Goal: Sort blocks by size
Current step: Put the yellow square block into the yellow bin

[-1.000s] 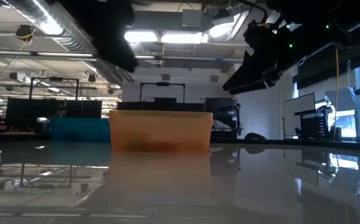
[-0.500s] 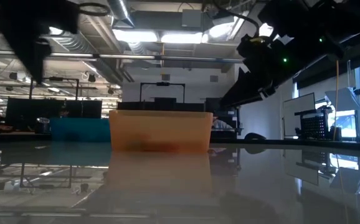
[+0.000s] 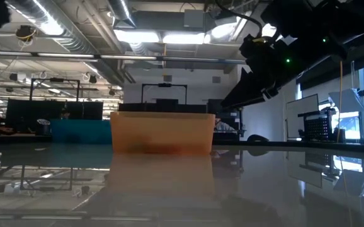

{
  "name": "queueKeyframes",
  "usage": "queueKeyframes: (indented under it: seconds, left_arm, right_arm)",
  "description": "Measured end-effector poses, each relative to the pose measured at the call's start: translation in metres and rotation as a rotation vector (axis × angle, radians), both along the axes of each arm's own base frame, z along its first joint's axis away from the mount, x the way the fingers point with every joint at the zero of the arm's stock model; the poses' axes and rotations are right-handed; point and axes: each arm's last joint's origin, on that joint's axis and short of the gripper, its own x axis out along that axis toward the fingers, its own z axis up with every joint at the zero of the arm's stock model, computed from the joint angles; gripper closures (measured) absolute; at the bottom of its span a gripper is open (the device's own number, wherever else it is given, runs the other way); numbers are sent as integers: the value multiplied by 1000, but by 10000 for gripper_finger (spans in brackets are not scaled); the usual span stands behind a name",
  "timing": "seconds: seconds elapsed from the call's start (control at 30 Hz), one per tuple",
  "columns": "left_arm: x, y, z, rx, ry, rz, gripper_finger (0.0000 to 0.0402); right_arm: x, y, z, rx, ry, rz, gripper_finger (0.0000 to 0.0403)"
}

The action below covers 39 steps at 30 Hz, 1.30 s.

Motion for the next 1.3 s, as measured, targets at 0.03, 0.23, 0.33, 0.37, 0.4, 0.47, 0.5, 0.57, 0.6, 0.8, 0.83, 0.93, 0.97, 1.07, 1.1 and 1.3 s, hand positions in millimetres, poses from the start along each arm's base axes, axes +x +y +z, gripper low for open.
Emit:
queueKeyframes:
  seconds: [0.03, 0.23, 0.33, 0.37, 0.4, 0.47, 0.5, 0.57, 0.6, 0.8, 0.83, 0.93, 0.97, 1.07, 1.1, 1.3]
  left_arm:
    - [-3, -2, -4, 10, 13, -5, 180]
    - [-16, -6, -23, 16, 80, -7, 181]
    - [-19, -11, -28, -22, 80, -24, 181]
    - [-20, -12, -28, -30, 83, -39, 181]
    - [-21, -13, -28, -32, 84, -49, 181]
    - [-23, -14, -28, -26, 90, -60, 181]
    - [-24, -14, -28, -23, 92, -65, 181]
    - [-25, -14, -28, -17, 94, -68, 181]
    - [-26, -14, -28, -17, 92, -69, 181]
    - [-26, -19, -33, -6, 98, -70, 181]
    - [-27, -20, -34, -1, 100, -77, 181]
    - [-25, -23, -38, 11, 108, -85, 181]
    - [-25, -23, -39, 13, 114, -85, 181]
    - [-24, -25, -44, 20, 144, -86, 181]
    - [-24, -25, -46, 28, 152, -85, 181]
    - [-23, -29, -55, 51, 199, -84, 181]
  right_arm:
    - [0, 0, 0, 0, 0, 0, 127]
    - [0, 0, 0, 0, 0, 0, 127]
    - [0, 0, 0, 0, 0, 0, 127]
    - [0, 0, 0, 0, 0, 0, 127]
    - [0, 0, 0, 0, 1, 0, 127]
    - [0, 0, 0, 0, 0, 0, 127]
    - [0, 0, 0, 0, 0, 0, 127]
    - [0, 0, 0, 0, 0, 0, 127]
    - [0, 0, 0, 0, 0, 0, 127]
    - [0, 0, 0, -1, 4, 1, 127]
    - [0, 0, 0, -1, 4, 1, 127]
    - [0, 0, 0, -1, 4, 1, 127]
    - [0, 0, 0, -1, 4, 1, 127]
    - [0, 0, 0, -1, 4, 1, 127]
    - [0, 0, 0, -1, 4, 1, 127]
    - [0, 0, 0, -1, 5, 1, 127]
